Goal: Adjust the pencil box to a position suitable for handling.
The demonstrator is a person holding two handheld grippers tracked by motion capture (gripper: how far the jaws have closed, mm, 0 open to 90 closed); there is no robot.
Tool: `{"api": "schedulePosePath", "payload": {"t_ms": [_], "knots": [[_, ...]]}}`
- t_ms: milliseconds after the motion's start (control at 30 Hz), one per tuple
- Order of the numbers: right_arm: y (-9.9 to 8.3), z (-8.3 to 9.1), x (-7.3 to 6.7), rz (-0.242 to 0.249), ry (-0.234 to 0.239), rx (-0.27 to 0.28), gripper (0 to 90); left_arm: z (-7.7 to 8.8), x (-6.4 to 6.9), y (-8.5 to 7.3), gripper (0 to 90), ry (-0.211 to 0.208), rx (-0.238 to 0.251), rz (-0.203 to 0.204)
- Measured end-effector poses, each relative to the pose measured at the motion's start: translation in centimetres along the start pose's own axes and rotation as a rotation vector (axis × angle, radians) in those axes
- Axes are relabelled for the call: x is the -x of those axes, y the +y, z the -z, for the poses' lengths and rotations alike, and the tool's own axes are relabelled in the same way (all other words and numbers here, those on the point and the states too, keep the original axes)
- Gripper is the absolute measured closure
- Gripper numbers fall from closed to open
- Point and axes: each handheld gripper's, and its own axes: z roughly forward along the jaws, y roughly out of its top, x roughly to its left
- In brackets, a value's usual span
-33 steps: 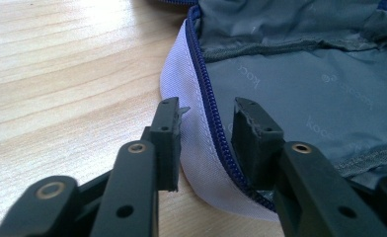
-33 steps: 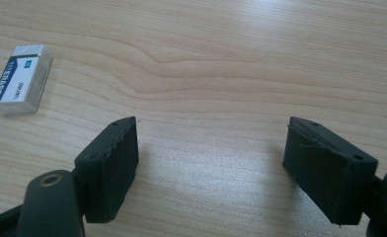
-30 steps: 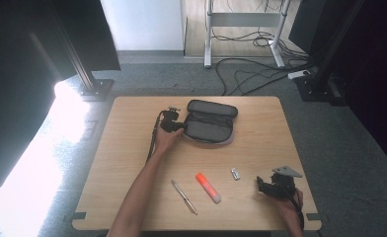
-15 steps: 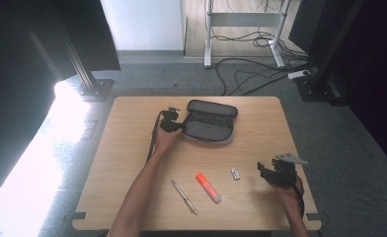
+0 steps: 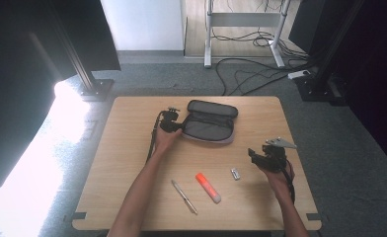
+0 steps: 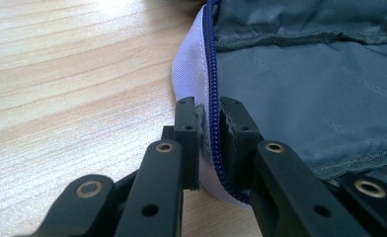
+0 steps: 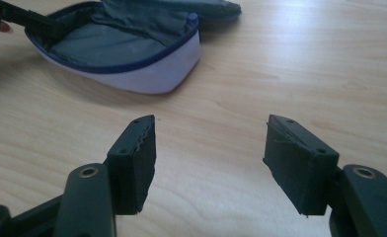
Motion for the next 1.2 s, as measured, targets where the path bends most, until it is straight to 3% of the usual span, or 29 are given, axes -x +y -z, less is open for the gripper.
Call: {"api": "schedulePosePath", "payload": {"t_ms": [367,533,1067,1200], "knots": [[2.5,-2.6,-1.4,0.006,0.024,-0.013,38.2,0.0,-0.1,-0.1,81.3,-0.002,0.004,0.007],[3.2,-3.7,-1.8,-0.019,0.033,-0.009,39.8,0.0,-0.3,-0.2,81.6,-0.012,0.010,0.018],[4.1,-7.5,-3.3,-0.021,0.015,-0.050,40.9,0.0,-0.4,-0.3,82.0,-0.016,0.014,0.031],[4.5,-8.2,-3.9,-0.001,-0.001,-0.043,42.0,0.0,-0.4,-0.3,82.0,-0.014,0.011,0.028]]}}
